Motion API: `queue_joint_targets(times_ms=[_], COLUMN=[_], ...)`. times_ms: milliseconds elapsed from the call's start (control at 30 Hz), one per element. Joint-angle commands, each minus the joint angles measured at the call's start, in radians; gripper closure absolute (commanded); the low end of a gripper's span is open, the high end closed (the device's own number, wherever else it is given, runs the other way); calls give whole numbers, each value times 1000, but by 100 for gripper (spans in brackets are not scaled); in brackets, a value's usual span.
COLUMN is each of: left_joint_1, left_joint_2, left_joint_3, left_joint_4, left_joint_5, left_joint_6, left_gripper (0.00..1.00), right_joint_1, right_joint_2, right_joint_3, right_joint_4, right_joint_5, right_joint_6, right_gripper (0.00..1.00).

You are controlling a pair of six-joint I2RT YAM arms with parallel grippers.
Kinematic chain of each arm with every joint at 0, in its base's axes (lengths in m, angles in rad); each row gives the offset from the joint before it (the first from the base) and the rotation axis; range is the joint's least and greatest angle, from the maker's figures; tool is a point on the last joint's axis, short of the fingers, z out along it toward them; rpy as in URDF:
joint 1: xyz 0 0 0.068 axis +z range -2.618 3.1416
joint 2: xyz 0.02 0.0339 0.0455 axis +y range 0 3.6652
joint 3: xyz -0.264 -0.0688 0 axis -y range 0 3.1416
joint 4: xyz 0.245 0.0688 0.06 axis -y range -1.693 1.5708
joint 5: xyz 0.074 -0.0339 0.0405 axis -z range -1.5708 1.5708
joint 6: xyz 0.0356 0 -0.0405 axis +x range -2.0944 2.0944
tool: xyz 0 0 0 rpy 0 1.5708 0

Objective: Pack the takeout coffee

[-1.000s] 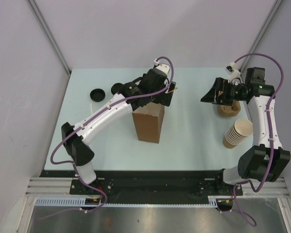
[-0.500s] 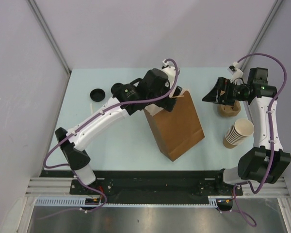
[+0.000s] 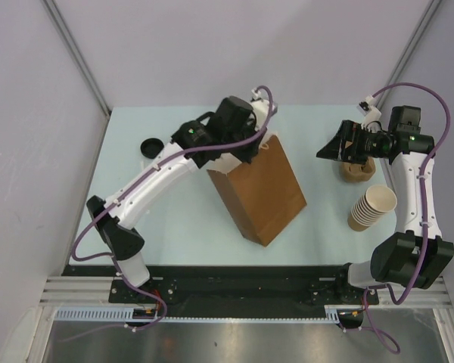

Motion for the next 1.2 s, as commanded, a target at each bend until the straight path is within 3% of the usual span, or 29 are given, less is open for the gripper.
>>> queue_joint_targets(times_ms=[0, 100, 267, 667, 1167], left_joint_1=[130, 162, 153, 152, 161], left_joint_2=[-8, -43, -126, -167, -203], left_joint_3=[168, 165, -49, -408, -281], left_joint_4=[11, 63, 189, 301, 203], left_joint_5=[153, 141, 101, 7, -2], left_joint_6=[91, 192, 330, 255, 186], left_gripper=[100, 100, 100, 100, 100], right_joint_1=[-8, -8, -9, -8, -11], right_joint_2=[-15, -12, -6, -11, -20], right_joint_3=[1, 1, 1, -4, -12], right_joint_4=[6, 7, 9, 4, 7], right_joint_5=[-28, -31, -34, -33, -44], right_joint_6=[-4, -5, -4, -7, -4], right_gripper=[0, 0, 0, 0, 0])
